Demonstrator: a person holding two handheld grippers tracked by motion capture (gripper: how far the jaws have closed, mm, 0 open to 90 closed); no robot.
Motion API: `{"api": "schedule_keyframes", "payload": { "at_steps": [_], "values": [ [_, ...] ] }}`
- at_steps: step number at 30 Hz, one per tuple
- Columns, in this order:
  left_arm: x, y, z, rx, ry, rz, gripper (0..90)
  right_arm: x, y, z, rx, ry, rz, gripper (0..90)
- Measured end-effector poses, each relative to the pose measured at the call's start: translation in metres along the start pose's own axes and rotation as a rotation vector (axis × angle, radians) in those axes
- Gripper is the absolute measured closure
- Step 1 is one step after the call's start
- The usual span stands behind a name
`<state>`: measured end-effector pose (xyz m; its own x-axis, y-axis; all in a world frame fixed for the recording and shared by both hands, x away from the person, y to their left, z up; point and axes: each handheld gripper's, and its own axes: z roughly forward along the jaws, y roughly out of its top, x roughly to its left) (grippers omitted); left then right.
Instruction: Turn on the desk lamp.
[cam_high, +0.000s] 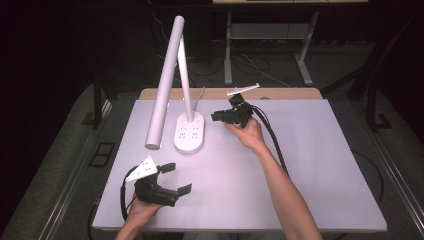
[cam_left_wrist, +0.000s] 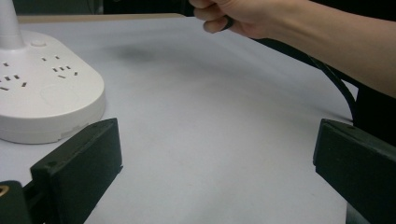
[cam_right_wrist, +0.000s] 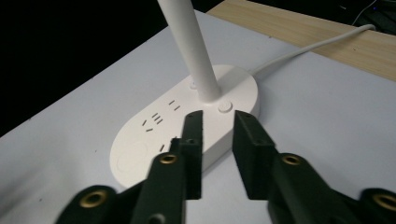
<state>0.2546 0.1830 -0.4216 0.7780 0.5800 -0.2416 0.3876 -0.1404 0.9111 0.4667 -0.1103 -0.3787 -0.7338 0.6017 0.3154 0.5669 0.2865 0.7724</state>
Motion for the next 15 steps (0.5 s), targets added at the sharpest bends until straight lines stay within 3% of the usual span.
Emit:
{"api": "schedule_keyframes", "payload": {
  "at_steps": [1,2,8,11,12,15],
  "values": [
    [0.000,0.000,0.000,-0.001,0.001,0.004,0.5,0.001,-0.003,-0.009,-0.002,-0.015,-0.017,58.3],
    [0.000,0.000,0.000,-0.002,0.001,0.003,0.5,0.001,-0.003,-0.009,-0.002,-0.015,-0.017,58.3],
    [-0.001,0.000,0.003,0.011,-0.004,0.003,0.7,0.002,-0.012,-0.035,-0.002,-0.048,-0.005,31.3],
    [-0.002,0.000,0.004,0.020,-0.012,0.008,0.8,0.002,-0.018,-0.047,0.012,-0.051,-0.022,18.5],
    [-0.003,0.000,0.005,0.021,-0.014,0.008,0.8,0.003,-0.022,-0.054,0.012,-0.055,-0.021,11.0],
    [-0.004,-0.001,0.007,0.032,-0.020,0.013,0.7,0.003,-0.027,-0.060,0.013,-0.049,-0.027,8.7]
  ]
}}
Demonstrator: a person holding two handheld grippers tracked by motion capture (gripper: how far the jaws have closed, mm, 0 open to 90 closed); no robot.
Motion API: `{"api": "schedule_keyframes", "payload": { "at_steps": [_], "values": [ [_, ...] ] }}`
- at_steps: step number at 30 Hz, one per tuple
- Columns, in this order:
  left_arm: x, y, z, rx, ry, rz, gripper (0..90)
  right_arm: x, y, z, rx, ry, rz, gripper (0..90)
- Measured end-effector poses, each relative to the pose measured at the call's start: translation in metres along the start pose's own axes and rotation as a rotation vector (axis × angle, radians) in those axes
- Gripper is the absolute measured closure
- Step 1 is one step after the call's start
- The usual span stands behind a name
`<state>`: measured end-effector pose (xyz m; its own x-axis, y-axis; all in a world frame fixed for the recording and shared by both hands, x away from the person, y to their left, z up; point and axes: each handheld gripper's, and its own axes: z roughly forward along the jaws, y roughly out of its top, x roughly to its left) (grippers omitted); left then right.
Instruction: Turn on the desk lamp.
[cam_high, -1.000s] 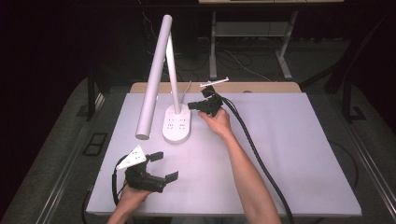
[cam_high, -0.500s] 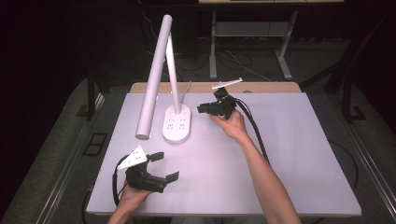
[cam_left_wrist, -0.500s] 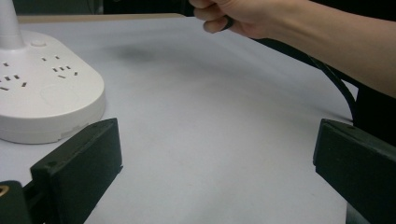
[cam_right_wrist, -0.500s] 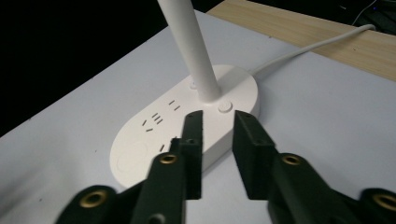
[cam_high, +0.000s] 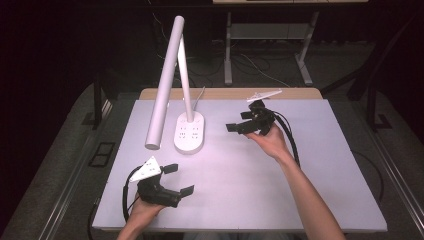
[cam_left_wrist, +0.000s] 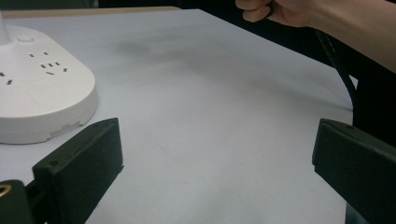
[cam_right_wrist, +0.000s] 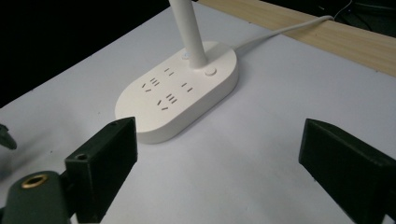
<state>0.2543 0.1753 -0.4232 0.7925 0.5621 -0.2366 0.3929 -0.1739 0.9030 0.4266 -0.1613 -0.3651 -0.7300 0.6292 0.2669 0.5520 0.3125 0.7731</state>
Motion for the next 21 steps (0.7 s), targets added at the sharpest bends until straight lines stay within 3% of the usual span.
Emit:
{"api": "schedule_keyframes", "payload": {
  "at_steps": [2,21],
  "values": [
    [-0.001,0.000,0.001,0.006,-0.002,0.007,0.3,0.001,-0.005,-0.006,0.009,-0.006,0.003,0.0],
    [-0.004,0.000,0.004,0.015,-0.008,-0.002,0.0,0.018,-0.067,-0.074,-0.032,-0.025,0.018,0.0]
  ]
}}
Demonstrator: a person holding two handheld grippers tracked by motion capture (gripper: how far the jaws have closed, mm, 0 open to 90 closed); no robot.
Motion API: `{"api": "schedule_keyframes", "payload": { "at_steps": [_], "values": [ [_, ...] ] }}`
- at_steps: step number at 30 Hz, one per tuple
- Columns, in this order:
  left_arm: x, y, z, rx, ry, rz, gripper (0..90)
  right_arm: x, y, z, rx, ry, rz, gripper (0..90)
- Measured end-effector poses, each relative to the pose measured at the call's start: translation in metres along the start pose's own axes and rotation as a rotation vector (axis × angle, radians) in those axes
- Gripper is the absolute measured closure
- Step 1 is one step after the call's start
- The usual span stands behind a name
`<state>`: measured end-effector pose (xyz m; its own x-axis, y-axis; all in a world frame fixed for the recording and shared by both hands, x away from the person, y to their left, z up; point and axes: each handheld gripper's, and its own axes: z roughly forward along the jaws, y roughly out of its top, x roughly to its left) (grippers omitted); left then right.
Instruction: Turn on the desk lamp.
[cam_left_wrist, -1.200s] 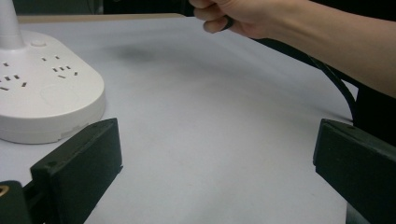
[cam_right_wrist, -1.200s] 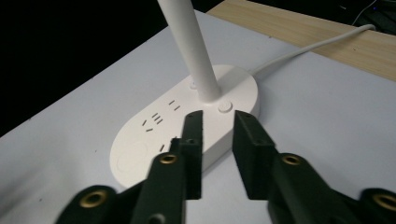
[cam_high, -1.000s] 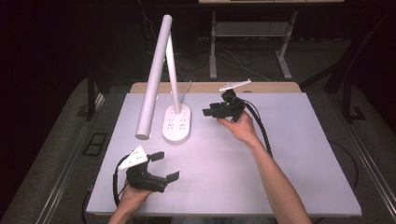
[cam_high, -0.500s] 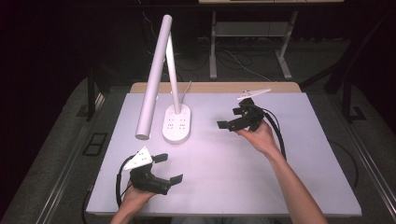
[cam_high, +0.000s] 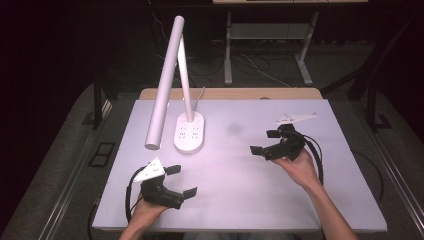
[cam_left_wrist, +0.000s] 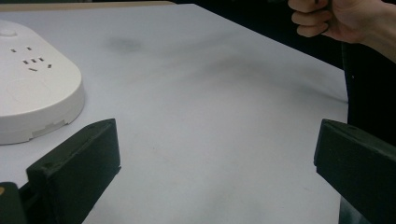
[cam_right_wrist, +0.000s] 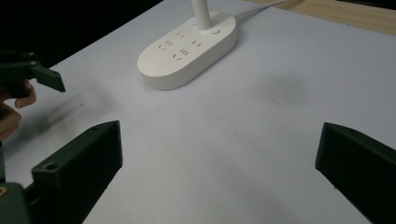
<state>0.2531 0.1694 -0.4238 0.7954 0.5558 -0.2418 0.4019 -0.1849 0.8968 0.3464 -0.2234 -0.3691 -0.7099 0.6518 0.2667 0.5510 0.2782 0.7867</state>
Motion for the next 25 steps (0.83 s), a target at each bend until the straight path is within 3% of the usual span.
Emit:
{"api": "schedule_keyframes", "payload": {
  "at_steps": [7,16,25],
  "values": [
    [0.000,0.000,0.000,0.003,0.005,0.001,0.0,0.004,-0.026,-0.023,0.001,-0.028,-0.002,0.0],
    [0.000,-0.001,-0.002,-0.005,0.017,-0.010,0.0,0.004,-0.068,-0.055,0.001,-0.057,0.065,0.1],
    [0.001,-0.002,-0.003,-0.005,0.025,-0.016,0.0,0.012,-0.098,-0.060,-0.013,-0.062,0.098,0.1]
  ]
}}
